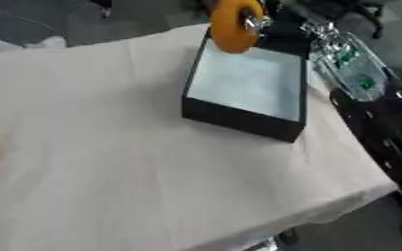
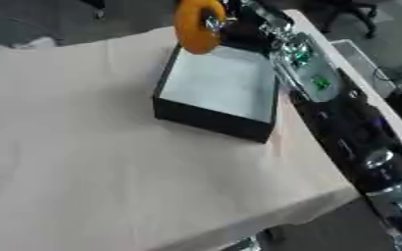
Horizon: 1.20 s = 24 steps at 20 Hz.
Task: Pick up the objects with one hand, pass them to the other hand, and then place them into the box on the other side of the table.
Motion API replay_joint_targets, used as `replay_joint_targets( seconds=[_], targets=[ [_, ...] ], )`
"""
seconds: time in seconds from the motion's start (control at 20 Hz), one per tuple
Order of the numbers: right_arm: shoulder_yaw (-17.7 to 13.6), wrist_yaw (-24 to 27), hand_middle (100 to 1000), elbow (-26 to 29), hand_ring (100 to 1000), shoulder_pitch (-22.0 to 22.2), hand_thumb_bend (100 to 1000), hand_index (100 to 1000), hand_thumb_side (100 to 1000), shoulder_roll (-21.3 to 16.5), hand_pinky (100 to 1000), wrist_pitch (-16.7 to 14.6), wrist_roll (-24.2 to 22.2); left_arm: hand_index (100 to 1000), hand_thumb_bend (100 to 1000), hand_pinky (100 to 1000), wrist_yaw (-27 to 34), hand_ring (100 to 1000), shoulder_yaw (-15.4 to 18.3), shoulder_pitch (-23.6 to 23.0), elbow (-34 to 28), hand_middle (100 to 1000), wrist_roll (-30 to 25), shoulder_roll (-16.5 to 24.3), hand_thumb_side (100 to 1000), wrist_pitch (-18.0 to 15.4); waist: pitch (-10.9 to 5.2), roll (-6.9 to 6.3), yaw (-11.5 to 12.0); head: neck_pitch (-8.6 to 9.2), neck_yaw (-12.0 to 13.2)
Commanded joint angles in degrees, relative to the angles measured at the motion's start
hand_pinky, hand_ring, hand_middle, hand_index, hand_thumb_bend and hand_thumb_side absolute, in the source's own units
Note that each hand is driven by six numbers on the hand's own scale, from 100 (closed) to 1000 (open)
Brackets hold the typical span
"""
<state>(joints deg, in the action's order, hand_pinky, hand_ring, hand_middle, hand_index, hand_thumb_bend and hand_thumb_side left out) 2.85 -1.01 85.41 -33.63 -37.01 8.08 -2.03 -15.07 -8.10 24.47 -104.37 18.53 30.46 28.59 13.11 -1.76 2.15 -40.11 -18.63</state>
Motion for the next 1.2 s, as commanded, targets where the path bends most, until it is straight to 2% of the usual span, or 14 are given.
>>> replay_joint_targets(
  seconds=[0.05,0.25,0.3,0.35,0.45,0.55,0.6,0.65,0.7,0.75,0.8,1.05,1.15,1.2],
  targets=[
    [-1.6,-7.9,889,-2.9,1000,-0.1,100,582,244,-1.5,940,-1.8,3.3,869,324,802,1.2,696,2.8,-0.5,-2.2,637,0.7,5.0,440,0.9,-1.26,-0.68,0.1,0.83,-0.2],
    [-1.5,-14.5,949,-7.5,1000,0.0,100,641,226,-0.7,938,-3.6,4.1,870,328,804,2.1,697,4.5,-1.6,-3.7,639,0.8,7.7,437,1.4,-1.24,-0.72,0.3,1.01,0.0],
    [-1.4,-15.7,1000,-8.5,1000,-0.1,100,687,220,-0.6,940,-4.1,3.7,870,328,805,2.3,698,4.8,-1.6,-4.0,639,0.9,8.1,435,1.5,-1.24,-0.71,0.4,1.03,0.1],
    [-1.2,-16.9,1000,-9.6,1000,-0.3,100,714,219,-0.4,942,-4.7,3.1,870,329,805,2.5,698,5.0,-1.7,-4.3,640,1.0,8.4,434,1.6,-1.24,-0.71,0.5,1.04,0.2],
    [-0.6,-19.8,1000,-11.7,1000,-0.8,100,929,107,0.0,980,-6.3,0.8,871,333,807,2.7,700,5.3,-1.5,-4.9,642,1.1,8.9,431,1.6,-1.23,-0.7,0.7,1.07,0.4],
    [-0.5,-23.5,1000,-13.1,1000,-1.2,100,1000,100,0.3,1000,-8.2,-2.2,874,336,808,2.8,702,5.4,-1.4,-5.4,645,1.0,9.3,430,1.6,-1.2,-0.71,0.8,1.12,0.7],
    [-0.6,-25.6,1000,-13.3,1000,-1.3,100,1000,144,0.3,1000,-8.9,-3.6,875,336,808,2.7,702,5.5,-1.3,-5.5,645,0.9,9.6,432,1.7,-1.18,-0.69,0.8,1.1,1.0],
    [-0.9,-27.9,1000,-13.4,1000,-1.3,100,1000,254,0.3,1000,-9.4,-4.7,876,337,808,2.7,703,5.5,-1.3,-5.6,646,0.8,9.8,432,1.8,-1.17,-0.67,0.8,1.09,1.2],
    [-1.2,-29.9,1000,-13.2,1000,-1.3,100,1000,480,0.3,1000,-9.7,-5.5,877,339,809,2.7,704,5.6,-1.3,-5.7,648,0.7,10.1,429,1.9,-1.16,-0.66,0.8,1.06,1.4],
    [-1.6,-31.7,1000,-13.0,1000,-1.3,100,1000,575,0.3,1000,-9.9,-6.0,878,340,809,2.6,705,5.6,-1.3,-5.8,649,0.6,10.4,428,2.0,-1.16,-0.65,0.8,1.01,1.6],
    [-1.9,-33.0,1000,-12.8,1000,-1.3,100,1000,605,0.2,1000,-9.9,-6.3,880,341,809,2.5,705,5.7,-1.3,-5.8,649,0.5,10.7,429,2.1,-1.17,-0.65,0.7,0.95,1.8],
    [-3.1,-35.3,1000,-10.9,1000,-1.1,100,1000,571,-0.3,1000,-9.0,-6.0,883,351,811,2.0,711,5.8,-0.9,-6.1,656,-0.6,12.1,426,2.6,-1.37,-0.68,0.7,0.71,3.1],
    [-3.9,-34.2,1000,-9.1,1000,-1.0,100,1000,483,-0.7,1000,-8.7,-5.4,885,357,811,1.8,713,5.8,-0.5,-6.3,658,-1.3,12.9,422,2.8,-1.48,-0.72,0.7,0.56,4.0],
    [-4.5,-32.7,1000,-7.8,1000,-1.0,100,1000,406,-0.9,1000,-8.5,-4.9,886,359,811,1.8,714,5.7,-0.3,-6.4,659,-1.8,13.3,418,2.8,-1.54,-0.76,0.7,0.45,4.8]
  ],
)
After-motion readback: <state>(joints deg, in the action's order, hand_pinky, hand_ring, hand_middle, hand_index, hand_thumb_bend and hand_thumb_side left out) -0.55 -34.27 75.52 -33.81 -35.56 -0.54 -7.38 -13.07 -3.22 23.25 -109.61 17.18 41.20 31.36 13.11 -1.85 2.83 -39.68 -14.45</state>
